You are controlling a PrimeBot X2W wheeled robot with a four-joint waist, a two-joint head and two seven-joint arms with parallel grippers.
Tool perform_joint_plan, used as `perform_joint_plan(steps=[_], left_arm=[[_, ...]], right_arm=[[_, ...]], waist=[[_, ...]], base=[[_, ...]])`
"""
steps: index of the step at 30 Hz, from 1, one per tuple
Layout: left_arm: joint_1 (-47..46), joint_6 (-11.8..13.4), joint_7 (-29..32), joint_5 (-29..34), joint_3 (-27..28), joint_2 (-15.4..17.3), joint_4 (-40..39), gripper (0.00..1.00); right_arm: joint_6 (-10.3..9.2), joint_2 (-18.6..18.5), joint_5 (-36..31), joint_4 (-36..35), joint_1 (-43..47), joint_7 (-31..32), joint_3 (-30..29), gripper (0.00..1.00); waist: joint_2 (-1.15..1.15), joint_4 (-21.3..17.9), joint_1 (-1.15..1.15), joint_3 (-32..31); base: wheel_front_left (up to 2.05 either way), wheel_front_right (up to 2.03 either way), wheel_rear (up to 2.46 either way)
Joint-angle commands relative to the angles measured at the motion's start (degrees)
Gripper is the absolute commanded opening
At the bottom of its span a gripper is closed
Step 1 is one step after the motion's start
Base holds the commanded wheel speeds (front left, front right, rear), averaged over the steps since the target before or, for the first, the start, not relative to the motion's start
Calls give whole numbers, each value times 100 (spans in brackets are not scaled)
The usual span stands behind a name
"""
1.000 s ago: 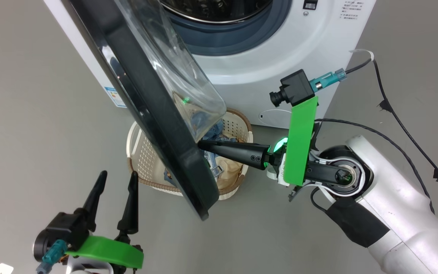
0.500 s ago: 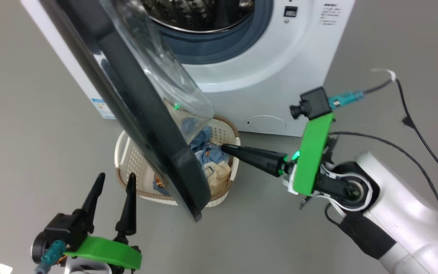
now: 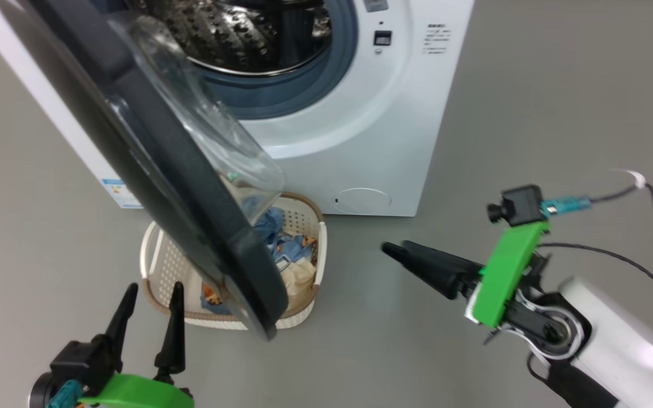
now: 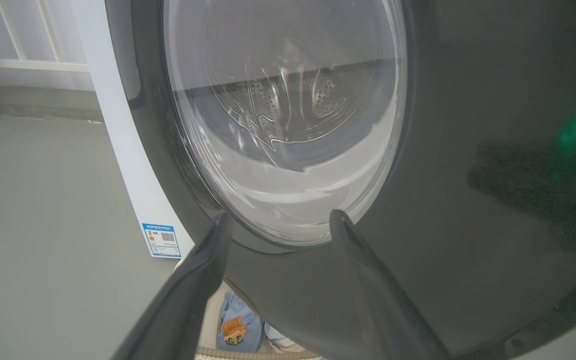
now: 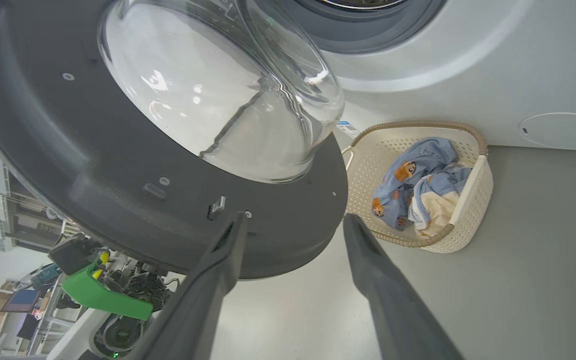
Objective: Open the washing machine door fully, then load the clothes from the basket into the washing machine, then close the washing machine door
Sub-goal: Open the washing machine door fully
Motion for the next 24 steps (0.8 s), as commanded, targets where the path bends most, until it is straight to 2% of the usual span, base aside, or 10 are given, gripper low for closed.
perform_joint_plan(steps=[1, 11, 17, 24], left_arm=[[-28, -14, -37, 6, 212, 122, -136, 100], [95, -14, -37, 0, 403, 161, -191, 100], [123, -14, -37, 6, 455, 158, -175, 100], [187, -14, -37, 16, 514, 141, -150, 100]], right_arm=[[18, -38, -108, -106, 109, -86, 35, 100], [18, -660, -429, 422, 404, -1205, 409, 100], [18, -943, -574, 687, 539, -1875, 600, 100], [18, -1132, -800, 1138, 734, -2938, 735, 100]], waist=[[0, -79, 0, -52], [0, -332, 0, -17], [0, -383, 0, -20], [0, -418, 0, -78]], base=[[0, 0, 0], [0, 0, 0], [0, 0, 0], [0, 0, 0]])
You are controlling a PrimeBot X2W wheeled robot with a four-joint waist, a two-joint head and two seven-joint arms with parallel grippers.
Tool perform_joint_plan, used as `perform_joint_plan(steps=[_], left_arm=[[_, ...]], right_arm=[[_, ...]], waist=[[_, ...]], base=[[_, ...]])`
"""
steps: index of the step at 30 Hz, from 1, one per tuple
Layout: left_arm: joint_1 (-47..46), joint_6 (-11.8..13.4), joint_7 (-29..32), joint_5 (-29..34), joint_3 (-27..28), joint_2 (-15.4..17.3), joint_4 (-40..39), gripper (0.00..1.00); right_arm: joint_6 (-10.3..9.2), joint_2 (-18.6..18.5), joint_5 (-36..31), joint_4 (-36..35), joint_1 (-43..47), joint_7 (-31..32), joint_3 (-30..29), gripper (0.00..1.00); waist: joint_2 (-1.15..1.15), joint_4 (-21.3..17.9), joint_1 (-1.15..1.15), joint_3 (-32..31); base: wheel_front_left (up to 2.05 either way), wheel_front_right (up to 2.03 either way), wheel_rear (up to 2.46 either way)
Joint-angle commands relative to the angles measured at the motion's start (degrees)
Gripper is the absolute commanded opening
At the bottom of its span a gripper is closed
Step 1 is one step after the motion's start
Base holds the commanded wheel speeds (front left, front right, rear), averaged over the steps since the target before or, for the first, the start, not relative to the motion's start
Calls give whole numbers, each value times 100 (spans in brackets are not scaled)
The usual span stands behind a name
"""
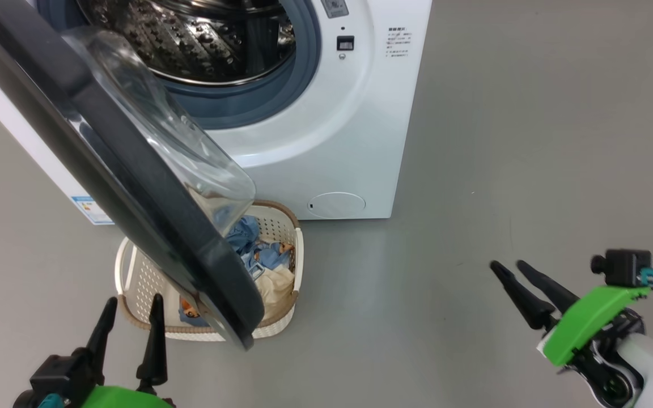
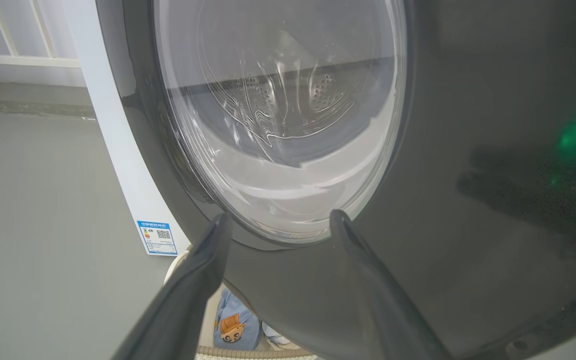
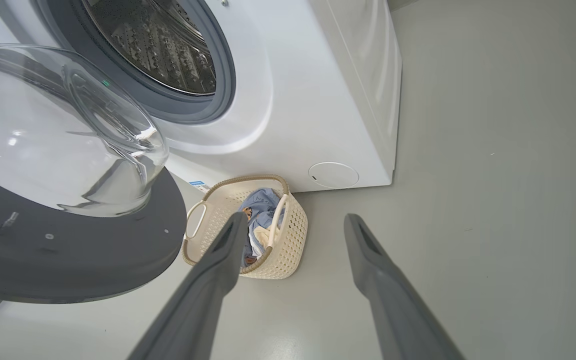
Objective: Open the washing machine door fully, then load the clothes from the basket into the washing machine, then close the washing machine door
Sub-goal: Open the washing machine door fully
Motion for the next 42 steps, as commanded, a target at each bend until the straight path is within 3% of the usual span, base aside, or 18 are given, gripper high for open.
perform_joint_plan(steps=[1, 6, 18, 26, 42], left_arm=[[-22, -14, -37, 17, 222, 90, -122, 100], [16, -14, -37, 10, 255, 77, -94, 100], [38, -14, -37, 29, 273, 60, -111, 100], [37, -14, -37, 41, 282, 52, -122, 100], [-16, -14, -37, 52, 302, 25, -112, 100]], right_arm=[[17, -170, -222, 61, 172, -236, 83, 100], [17, -116, -580, 373, 268, -468, -80, 100], [17, 491, -2800, 32, 995, -480, -2566, 100], [17, 967, -4004, -468, 1437, -480, -3672, 100], [17, 1431, -4758, -391, 1837, -481, -3991, 100]], waist=[[0, -11, 0, -24], [0, -29, 0, -69], [0, -4, 0, -99], [0, 52, 0, -127], [0, 130, 0, -50]], base=[[0, 0, 0], [0, 0, 0], [0, 0, 0], [0, 0, 0], [0, 0, 0]])
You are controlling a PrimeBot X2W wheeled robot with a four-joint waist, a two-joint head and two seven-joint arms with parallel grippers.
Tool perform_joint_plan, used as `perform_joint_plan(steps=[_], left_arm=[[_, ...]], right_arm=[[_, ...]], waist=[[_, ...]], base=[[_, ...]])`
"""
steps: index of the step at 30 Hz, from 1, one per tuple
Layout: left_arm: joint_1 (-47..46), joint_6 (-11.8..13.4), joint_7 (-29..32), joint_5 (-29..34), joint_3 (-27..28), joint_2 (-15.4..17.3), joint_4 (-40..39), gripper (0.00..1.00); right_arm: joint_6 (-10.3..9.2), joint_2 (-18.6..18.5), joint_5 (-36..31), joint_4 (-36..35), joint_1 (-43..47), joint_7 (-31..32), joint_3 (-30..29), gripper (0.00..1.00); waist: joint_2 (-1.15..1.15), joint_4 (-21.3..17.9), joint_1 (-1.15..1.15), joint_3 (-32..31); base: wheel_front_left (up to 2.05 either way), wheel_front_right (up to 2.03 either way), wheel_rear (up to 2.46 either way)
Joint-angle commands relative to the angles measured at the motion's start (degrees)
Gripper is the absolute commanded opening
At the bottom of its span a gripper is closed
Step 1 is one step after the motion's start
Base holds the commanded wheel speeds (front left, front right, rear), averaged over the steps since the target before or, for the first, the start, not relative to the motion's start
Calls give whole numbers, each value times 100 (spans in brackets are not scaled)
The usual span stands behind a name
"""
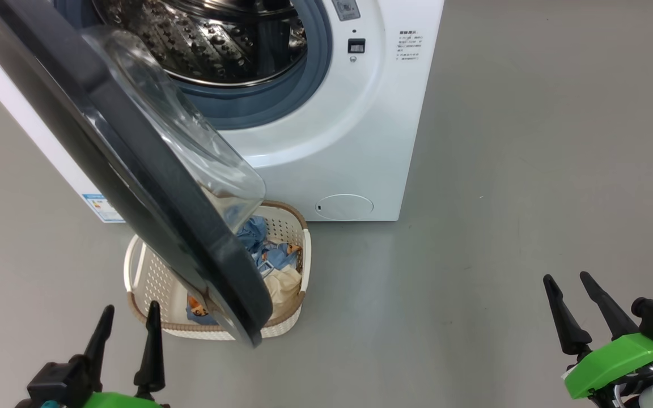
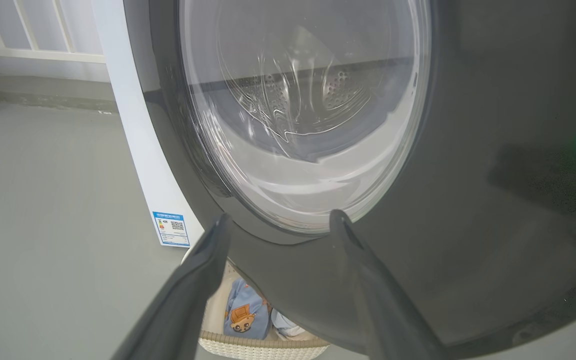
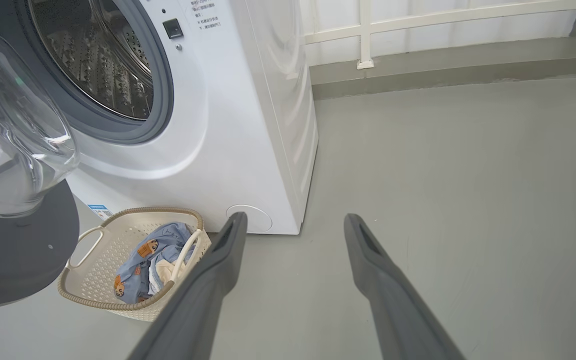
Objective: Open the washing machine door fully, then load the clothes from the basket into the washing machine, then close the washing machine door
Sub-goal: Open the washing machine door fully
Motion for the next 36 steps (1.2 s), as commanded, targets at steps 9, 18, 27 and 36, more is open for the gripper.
perform_joint_plan(steps=[9, 18, 27, 36], left_arm=[[-269, -14, -37, -38, 398, 37, -304, 0], [-431, -3, -37, 16, 712, -18, -2148, 0], [-318, 213, -36, -48, -748, -23, -3721, 0], [-471, 307, 65, -698, -2255, -24, -2785, 0]], right_arm=[[16, -33, -99, -131, 94, -70, -35, 100], [16, -43, -144, -202, 150, -70, -118, 100], [16, -16, -138, -250, 169, -70, -191, 100], [16, 13, -157, -227, 175, -70, -197, 100]], waist=[[0, 34, 0, -27], [0, 133, 0, -38], [0, 143, 0, -22], [0, 102, 0, 1]], base=[[0, 0, 0], [0, 0, 0], [0, 0, 0], [0, 0, 0]])
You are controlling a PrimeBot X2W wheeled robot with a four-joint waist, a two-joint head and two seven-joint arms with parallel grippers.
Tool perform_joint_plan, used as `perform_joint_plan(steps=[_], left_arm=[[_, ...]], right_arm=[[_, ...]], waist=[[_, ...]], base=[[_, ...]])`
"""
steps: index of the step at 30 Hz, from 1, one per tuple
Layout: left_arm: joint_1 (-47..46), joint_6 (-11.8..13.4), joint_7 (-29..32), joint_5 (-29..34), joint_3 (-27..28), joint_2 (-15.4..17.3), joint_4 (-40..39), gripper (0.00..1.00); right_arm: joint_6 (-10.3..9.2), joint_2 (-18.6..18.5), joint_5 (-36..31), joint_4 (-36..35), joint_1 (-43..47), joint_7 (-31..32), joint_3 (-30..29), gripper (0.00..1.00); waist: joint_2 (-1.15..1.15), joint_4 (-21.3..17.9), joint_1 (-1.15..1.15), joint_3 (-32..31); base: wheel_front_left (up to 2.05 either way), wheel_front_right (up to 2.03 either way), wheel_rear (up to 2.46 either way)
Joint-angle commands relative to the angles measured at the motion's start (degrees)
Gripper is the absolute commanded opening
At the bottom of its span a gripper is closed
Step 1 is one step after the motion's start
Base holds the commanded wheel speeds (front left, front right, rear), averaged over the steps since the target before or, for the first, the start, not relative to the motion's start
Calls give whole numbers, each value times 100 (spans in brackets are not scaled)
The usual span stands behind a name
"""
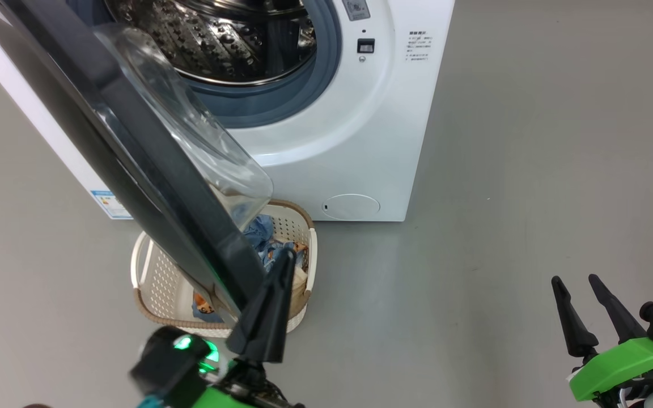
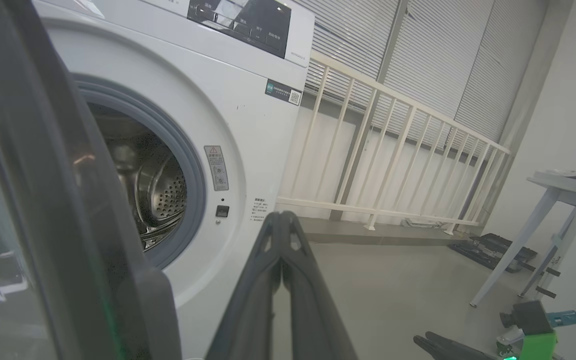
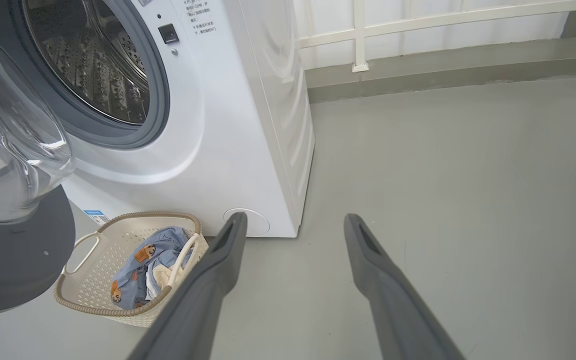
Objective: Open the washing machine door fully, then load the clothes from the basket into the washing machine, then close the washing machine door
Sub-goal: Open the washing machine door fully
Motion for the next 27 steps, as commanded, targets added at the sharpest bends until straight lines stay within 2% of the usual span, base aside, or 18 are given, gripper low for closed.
perform_joint_plan(steps=[1, 4, 10, 16, 27], left_arm=[[-264, 59, 1, -185, 53, 36, 130, 0], [-457, 125, -25, -384, -158, 36, 867, 0], [-715, 285, -78, -570, -131, 36, 1620, 0], [-817, 364, -93, -626, 62, 36, 1856, 0], [-711, 354, -95, -589, 369, 36, 1930, 0]], right_arm=[[16, -95, -39, -109, 26, -70, 103, 100], [16, -89, -46, -98, 3, -70, 128, 100], [16, -79, -62, -132, -31, -70, 121, 100], [16, -65, -82, -160, -9, -70, 91, 100], [16, -86, -84, -236, 43, -70, 50, 100]], waist=[[0, -7, 0, 1], [0, -28, 0, -1], [0, -19, 0, 1], [0, -3, 0, -34], [0, 165, 0, -57]], base=[[0, 0, 0], [0, 0, 0], [0, 0, 0], [0, 0, 0], [0, 0, 0]])
